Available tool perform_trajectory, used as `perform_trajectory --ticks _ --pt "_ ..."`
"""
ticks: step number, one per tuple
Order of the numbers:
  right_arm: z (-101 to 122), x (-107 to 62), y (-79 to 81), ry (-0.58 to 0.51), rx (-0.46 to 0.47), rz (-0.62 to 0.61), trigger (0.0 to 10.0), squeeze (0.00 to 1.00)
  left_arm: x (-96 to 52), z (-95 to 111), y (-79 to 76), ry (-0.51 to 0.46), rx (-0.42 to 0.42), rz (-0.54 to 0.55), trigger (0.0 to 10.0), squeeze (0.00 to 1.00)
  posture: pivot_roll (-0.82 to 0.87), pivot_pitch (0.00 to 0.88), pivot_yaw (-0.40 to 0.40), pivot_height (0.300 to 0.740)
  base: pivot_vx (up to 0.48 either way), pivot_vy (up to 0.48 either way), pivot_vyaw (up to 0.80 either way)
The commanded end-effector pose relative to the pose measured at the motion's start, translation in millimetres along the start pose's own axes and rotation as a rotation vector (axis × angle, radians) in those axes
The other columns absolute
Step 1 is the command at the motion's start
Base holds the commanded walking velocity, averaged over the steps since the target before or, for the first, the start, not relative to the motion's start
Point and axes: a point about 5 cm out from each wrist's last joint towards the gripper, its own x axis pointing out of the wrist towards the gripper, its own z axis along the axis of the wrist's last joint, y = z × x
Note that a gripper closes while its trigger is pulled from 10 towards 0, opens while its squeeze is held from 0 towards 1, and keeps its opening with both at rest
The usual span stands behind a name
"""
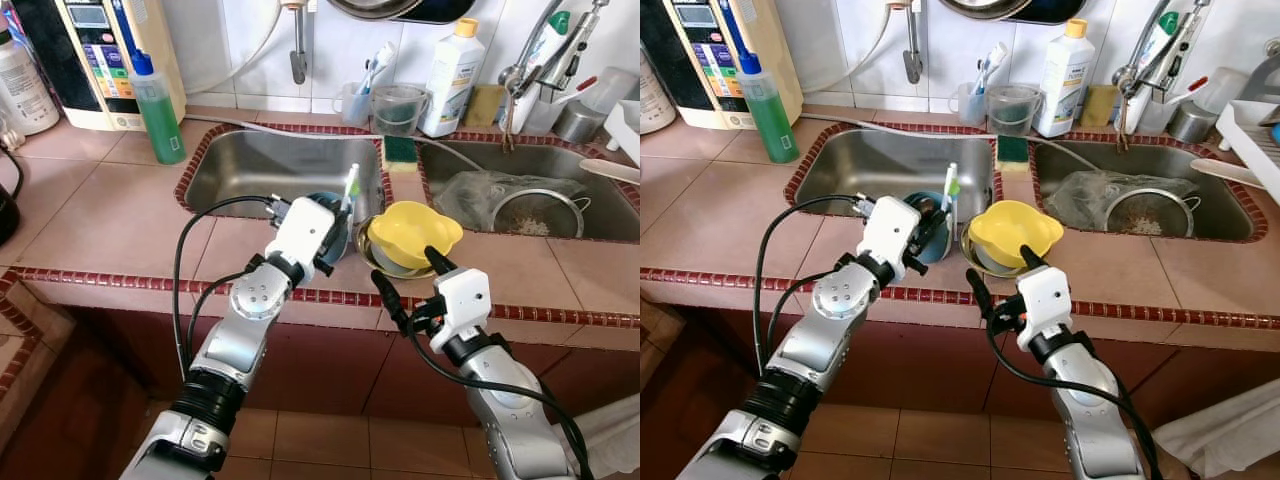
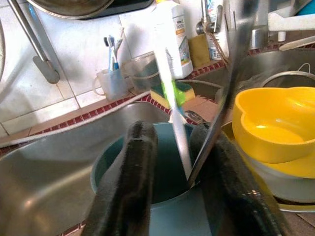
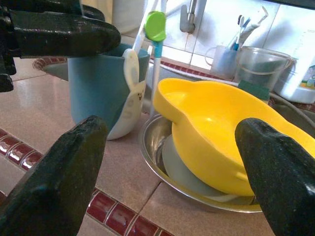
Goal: Kitchen organization
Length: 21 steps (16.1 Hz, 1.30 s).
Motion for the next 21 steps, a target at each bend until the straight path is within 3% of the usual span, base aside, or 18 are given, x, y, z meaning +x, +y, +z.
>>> perform_trajectory --ticks 1,11,15,16,17,21 --pt "3.7 3.3 0.4 -0.006 -0.015 0.006 10.0 0.0 0.6 7.4 4.1 -0.021 0.003 0.005 0.0 0.0 -0.03 0.037 0.015 0.74 0.0 0.0 0.0" --pt "6.0 8.9 0.0 -0.013 -0.026 0.026 10.0 0.0 -2.3 13.4 8.8 -0.033 0.01 -0.006 0.0 0.0 -0.02 0.037 -0.007 0.74 0.0 0.0 0.0" --pt "7.0 10.0 0.0 -0.015 -0.036 0.032 10.0 0.0 -0.3 18.4 6.5 -0.035 0.014 -0.069 0.0 0.0 -0.02 0.037 -0.009 0.74 0.0 0.0 0.0" --pt "6.8 9.9 -0.3 -0.014 -0.036 0.033 10.0 0.0 -0.6 18.8 2.8 -0.023 0.02 -0.124 7.7 0.0 -0.02 0.035 -0.01 0.74 0.0 0.0 0.0" --pt "6.6 9.9 -0.5 -0.013 -0.039 0.033 10.0 0.0 -1.5 19.5 -0.8 -0.019 0.021 -0.175 10.0 0.0 -0.03 0.036 -0.01 0.74 0.0 0.0 0.0" --pt "6.4 10.7 -0.2 -0.015 -0.042 0.034 10.0 0.0 -2.0 30.0 -0.9 -0.04 0.016 -0.27 10.0 0.0 -0.02 0.028 -0.008 0.74 0.0 0.0 0.0"
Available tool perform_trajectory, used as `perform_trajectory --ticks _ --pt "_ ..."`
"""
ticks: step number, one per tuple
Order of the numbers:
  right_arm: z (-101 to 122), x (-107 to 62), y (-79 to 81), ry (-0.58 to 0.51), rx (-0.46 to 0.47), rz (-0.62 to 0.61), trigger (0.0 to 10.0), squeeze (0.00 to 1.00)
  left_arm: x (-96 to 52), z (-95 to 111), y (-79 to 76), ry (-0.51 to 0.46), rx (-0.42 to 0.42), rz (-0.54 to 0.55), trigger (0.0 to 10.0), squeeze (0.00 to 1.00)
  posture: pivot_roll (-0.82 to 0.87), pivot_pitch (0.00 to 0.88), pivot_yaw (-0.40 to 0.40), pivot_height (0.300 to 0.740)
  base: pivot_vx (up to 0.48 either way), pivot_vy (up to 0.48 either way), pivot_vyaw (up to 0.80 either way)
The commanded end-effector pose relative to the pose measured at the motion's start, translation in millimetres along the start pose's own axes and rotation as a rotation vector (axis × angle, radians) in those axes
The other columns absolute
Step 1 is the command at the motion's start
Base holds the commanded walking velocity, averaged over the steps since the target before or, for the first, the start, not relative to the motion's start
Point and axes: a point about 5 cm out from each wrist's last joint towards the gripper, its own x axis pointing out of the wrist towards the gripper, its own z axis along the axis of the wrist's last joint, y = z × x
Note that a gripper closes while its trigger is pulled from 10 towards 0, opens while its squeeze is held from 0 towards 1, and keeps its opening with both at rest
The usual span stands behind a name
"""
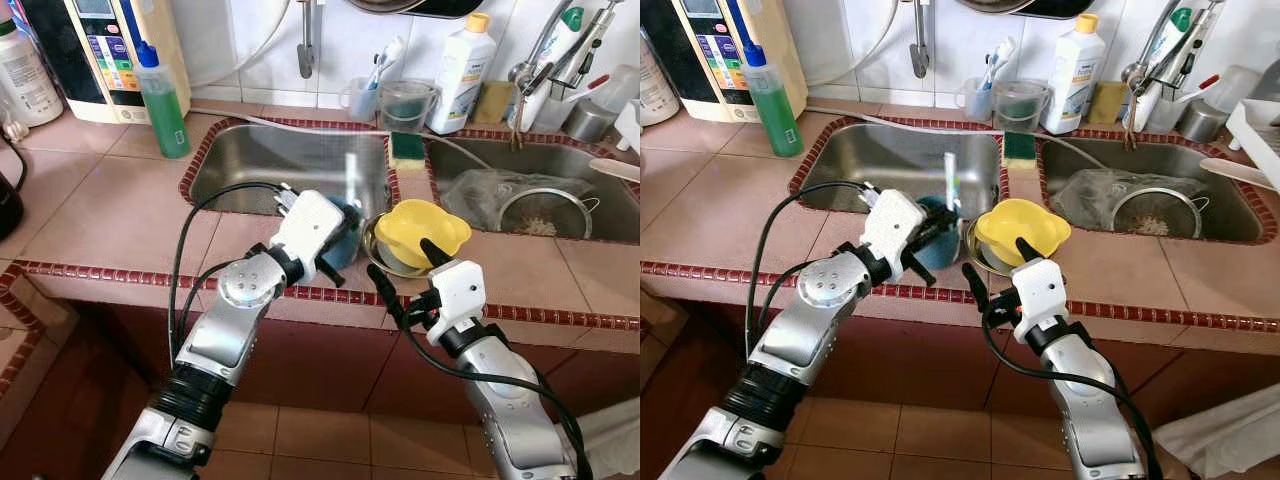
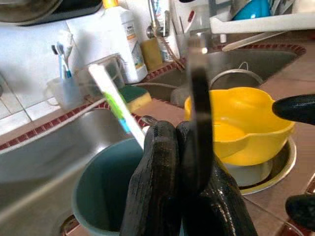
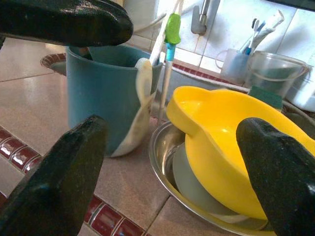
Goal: Kitchen organization
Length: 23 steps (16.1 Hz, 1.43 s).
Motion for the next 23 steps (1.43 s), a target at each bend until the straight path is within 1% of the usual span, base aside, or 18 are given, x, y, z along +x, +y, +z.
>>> perform_trajectory --ticks 1,2,3,5,8,11,15,16,17,18,21,23 --pt "2.0 2.8 0.2 -0.007 -0.011 0.013 10.0 0.0 3.4 14.5 3.0 -0.035 0.007 -0.022 10.0 0.0 -0.02 0.026 -0.007 0.74 0.0 0.0 0.0" --pt "2.4 3.4 0.4 -0.008 -0.011 0.013 10.0 0.0 3.7 19.8 4.3 -0.045 0.015 -0.045 10.0 0.0 -0.03 0.025 -0.007 0.74 0.0 0.0 0.0" --pt "2.6 3.8 0.4 -0.009 -0.012 0.013 10.0 0.0 3.2 22.6 4.0 -0.051 0.04 -0.073 10.0 0.0 -0.03 0.024 -0.007 0.74 0.0 0.0 0.0" --pt "2.9 4.4 1.0 -0.013 -0.012 0.013 10.0 0.0 3.3 31.7 8.1 -0.056 0.058 -0.117 10.0 0.0 -0.02 0.022 -0.006 0.74 0.0 0.0 0.0" --pt "3.8 5.2 1.4 -0.015 -0.013 0.017 10.0 0.0 3.1 42.2 13.3 -0.043 0.101 -0.182 10.0 0.0 -0.02 0.026 -0.005 0.74 0.0 0.0 0.0" --pt "3.8 5.5 0.9 -0.015 -0.014 0.015 10.0 0.0 1.7 51.3 19.8 -0.045 0.126 -0.228 10.0 0.0 -0.02 0.03 -0.004 0.74 0.0 0.0 0.0" --pt "4.7 6.7 0.3 -0.017 -0.014 0.015 10.0 0.0 -3.1 65.1 30.2 -0.074 0.128 -0.287 10.0 0.0 -0.02 0.034 -0.008 0.74 0.0 0.0 0.0" --pt "5.2 7.7 0.0 -0.019 -0.014 0.015 10.0 0.0 -5.5 68.4 36.6 -0.081 0.114 -0.298 10.0 0.0 -0.02 0.034 -0.009 0.74 0.0 0.0 0.0" --pt "5.2 8.2 -0.1 -0.019 -0.015 0.016 10.0 0.0 -7.6 70.4 40.4 -0.094 0.117 -0.303 10.0 0.0 -0.02 0.035 -0.009 0.74 0.0 0.0 0.0" --pt "5.3 8.5 -0.2 -0.02 -0.015 0.017 10.0 0.0 -8.5 71.2 44.9 -0.095 0.101 -0.295 10.0 0.0 -0.02 0.035 -0.01 0.74 0.0 0.0 0.0" --pt "6.2 10.3 -0.4 -0.024 -0.015 0.017 10.0 0.0 -13.6 72.5 63.3 -0.088 0.071 -0.26 10.0 0.0 -0.02 0.035 -0.01 0.74 0.0 0.0 0.0" --pt "6.7 10.7 -0.5 -0.026 -0.015 0.017 10.0 0.0 -16.1 75.4 71.2 -0.098 0.061 -0.24 10.0 0.0 -0.02 0.037 -0.01 0.74 0.0 0.0 0.0"
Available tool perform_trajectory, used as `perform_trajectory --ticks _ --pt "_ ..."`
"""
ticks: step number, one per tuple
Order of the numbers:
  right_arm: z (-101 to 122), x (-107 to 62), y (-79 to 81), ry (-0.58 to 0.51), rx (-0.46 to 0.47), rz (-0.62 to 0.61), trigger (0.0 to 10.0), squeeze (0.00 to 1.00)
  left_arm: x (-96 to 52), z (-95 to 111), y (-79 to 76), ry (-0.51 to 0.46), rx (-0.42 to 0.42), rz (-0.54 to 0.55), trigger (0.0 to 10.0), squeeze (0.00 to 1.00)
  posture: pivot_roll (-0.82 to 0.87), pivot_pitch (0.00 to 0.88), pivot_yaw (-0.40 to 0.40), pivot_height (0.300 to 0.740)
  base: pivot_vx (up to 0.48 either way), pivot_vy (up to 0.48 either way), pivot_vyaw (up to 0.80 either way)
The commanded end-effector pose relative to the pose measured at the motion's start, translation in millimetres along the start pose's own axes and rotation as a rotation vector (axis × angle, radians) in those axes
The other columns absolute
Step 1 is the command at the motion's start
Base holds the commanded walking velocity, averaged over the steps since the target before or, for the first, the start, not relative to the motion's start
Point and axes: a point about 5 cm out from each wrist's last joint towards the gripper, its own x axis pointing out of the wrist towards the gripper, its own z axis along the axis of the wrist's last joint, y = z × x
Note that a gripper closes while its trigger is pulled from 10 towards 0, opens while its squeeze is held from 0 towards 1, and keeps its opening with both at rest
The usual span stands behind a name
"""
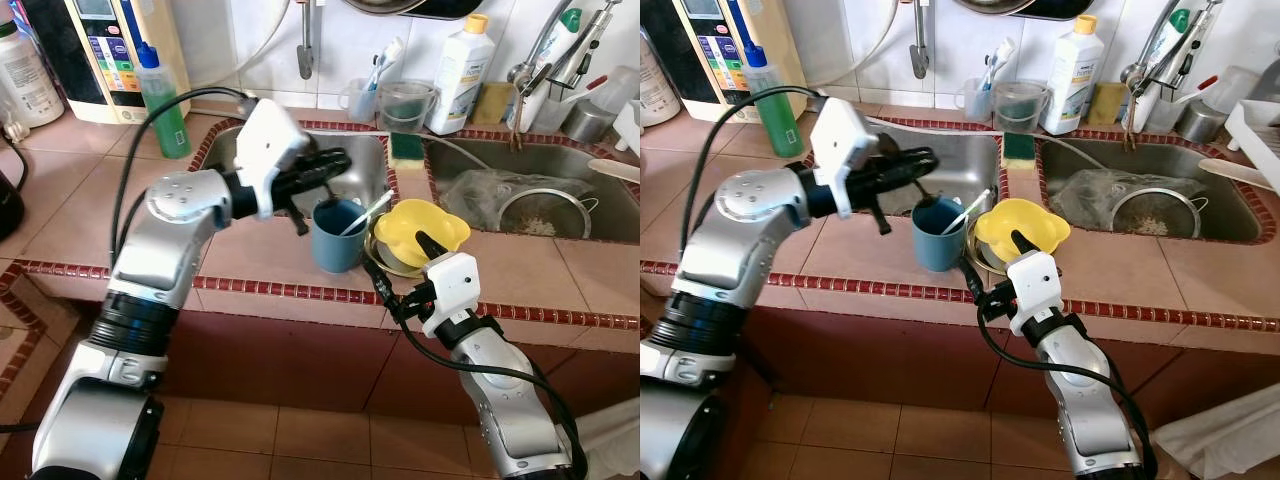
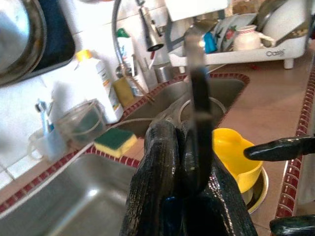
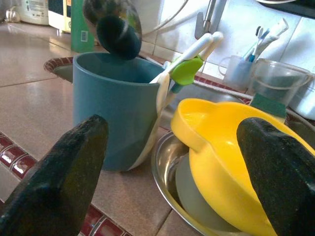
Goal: Kitchen organization
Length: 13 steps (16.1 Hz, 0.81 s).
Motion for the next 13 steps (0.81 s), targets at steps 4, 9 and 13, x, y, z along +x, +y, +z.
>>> perform_trajectory --ticks 4,9,13 --pt "8.2 2.6 -2.9 -0.04 0.01 -0.024 10.0 0.0 -10.0 0.6 26.8 -0.083 -0.114 0.248 10.0 0.0 -0.03 0.037 -0.004 0.74 0.0 0.0 0.0" --pt "19.4 0.8 2.4 -0.078 0.042 -0.012 10.0 0.0 -27.7 -33.5 23.1 -0.058 -0.175 0.459 10.0 0.0 -0.02 0.029 -0.01 0.74 0.0 0.0 0.0" --pt "45.7 -1.6 1.2 -0.167 0.059 -0.005 10.0 0.0 -47.5 -54.4 29.7 -0.019 -0.2 0.679 10.0 0.0 -0.03 0.025 -0.013 0.74 0.0 0.0 0.0"
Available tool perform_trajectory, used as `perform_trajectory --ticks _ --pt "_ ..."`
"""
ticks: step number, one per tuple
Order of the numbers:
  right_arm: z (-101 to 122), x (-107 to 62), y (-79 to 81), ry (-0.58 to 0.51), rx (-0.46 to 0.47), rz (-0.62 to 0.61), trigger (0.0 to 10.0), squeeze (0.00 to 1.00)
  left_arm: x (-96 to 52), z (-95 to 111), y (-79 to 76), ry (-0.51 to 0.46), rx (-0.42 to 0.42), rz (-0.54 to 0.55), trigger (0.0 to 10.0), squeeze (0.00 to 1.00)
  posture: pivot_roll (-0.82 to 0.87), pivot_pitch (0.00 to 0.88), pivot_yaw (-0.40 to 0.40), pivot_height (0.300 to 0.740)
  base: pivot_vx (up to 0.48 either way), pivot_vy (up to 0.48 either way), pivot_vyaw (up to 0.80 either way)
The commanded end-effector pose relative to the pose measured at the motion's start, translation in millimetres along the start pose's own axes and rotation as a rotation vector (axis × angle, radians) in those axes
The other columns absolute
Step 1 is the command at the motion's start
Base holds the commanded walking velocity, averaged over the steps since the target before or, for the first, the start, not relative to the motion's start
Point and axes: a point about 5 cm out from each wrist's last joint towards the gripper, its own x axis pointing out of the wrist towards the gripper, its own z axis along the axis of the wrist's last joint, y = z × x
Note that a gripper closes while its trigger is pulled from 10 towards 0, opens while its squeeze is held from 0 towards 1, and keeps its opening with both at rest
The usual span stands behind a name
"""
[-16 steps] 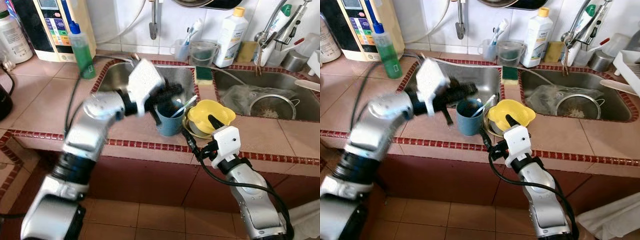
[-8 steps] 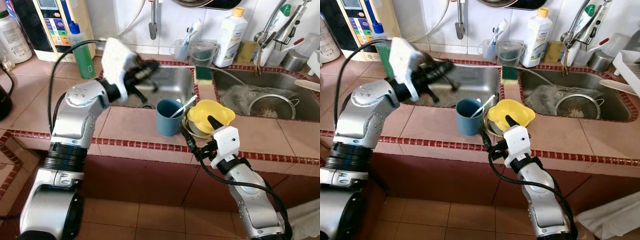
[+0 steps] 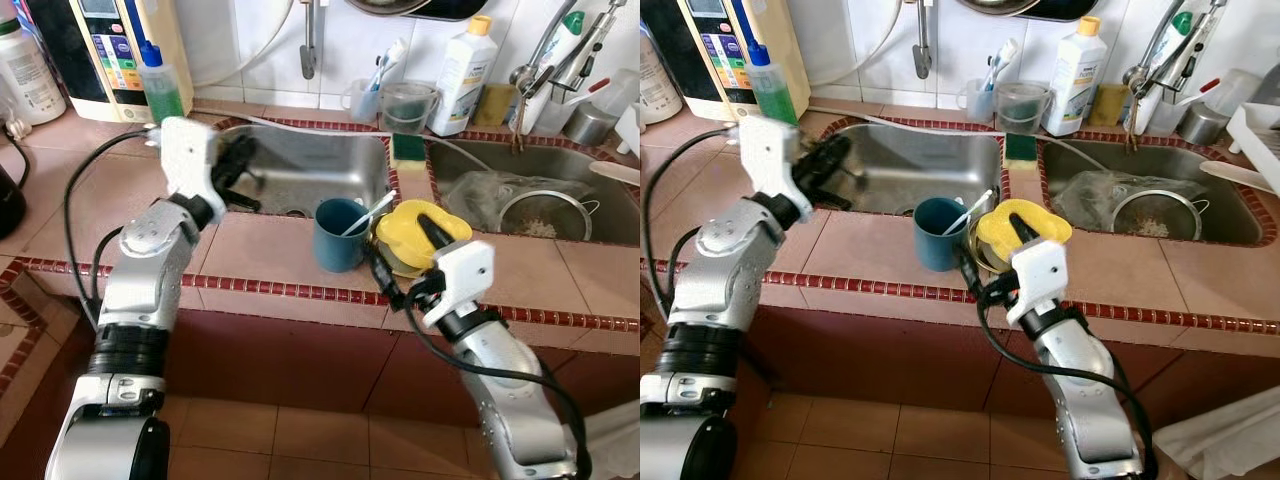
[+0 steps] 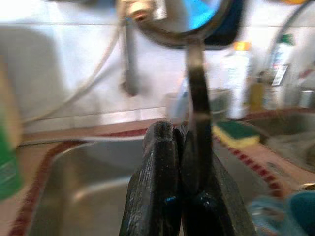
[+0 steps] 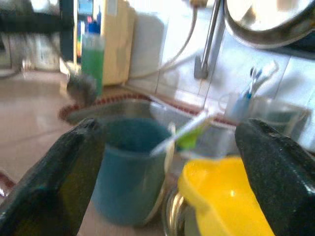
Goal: Kitchen organization
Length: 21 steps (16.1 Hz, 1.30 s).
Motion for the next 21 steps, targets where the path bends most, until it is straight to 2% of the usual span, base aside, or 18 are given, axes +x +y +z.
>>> perform_trajectory --ticks 1,2,3,5,12,15,21 --pt "14.9 2.7 -5.8 -0.05 0.005 -0.016 10.0 0.0 -3.6 -2.9 5.4 -0.005 -0.003 0.049 10.0 0.0 -0.03 0.023 -0.013 0.74 0.0 0.0 0.0" --pt "22.9 5.8 -9.8 -0.073 0.015 -0.033 10.0 0.0 -5.0 -4.2 6.8 -0.009 0.0 0.073 10.0 0.0 -0.03 0.023 -0.013 0.74 0.0 0.0 0.0" --pt "33.9 9.8 -18.4 -0.11 0.024 -0.081 10.0 0.0 -6.1 -10.1 8.8 0.017 0.046 0.107 10.0 0.0 -0.03 0.019 -0.015 0.74 0.0 0.0 0.0" --pt "42.9 10.3 -31.9 -0.143 0.023 -0.165 10.0 0.0 -5.4 -16.8 7.1 0.048 0.082 0.103 10.0 0.0 -0.03 0.015 -0.016 0.74 0.0 0.0 0.0" --pt "44.3 -5.4 -69.3 -0.129 -0.013 -0.468 10.0 0.0 -0.2 -16.6 8.6 0.042 0.093 0.101 10.0 0.0 -0.05 0.025 0.003 0.74 0.0 0.0 0.0" --pt "44.3 -9.6 -73.8 -0.123 -0.022 -0.509 10.0 0.0 2.7 -15.0 7.6 0.03 0.088 0.072 10.0 0.0 -0.05 0.029 0.009 0.74 0.2 0.0 0.0" --pt "46.6 -10.9 -76.9 -0.13 -0.031 -0.539 10.0 0.0 7.9 -13.3 4.1 0.02 0.083 0.051 10.0 0.0 -0.06 0.031 0.014 0.74 0.407 0.0 0.0"
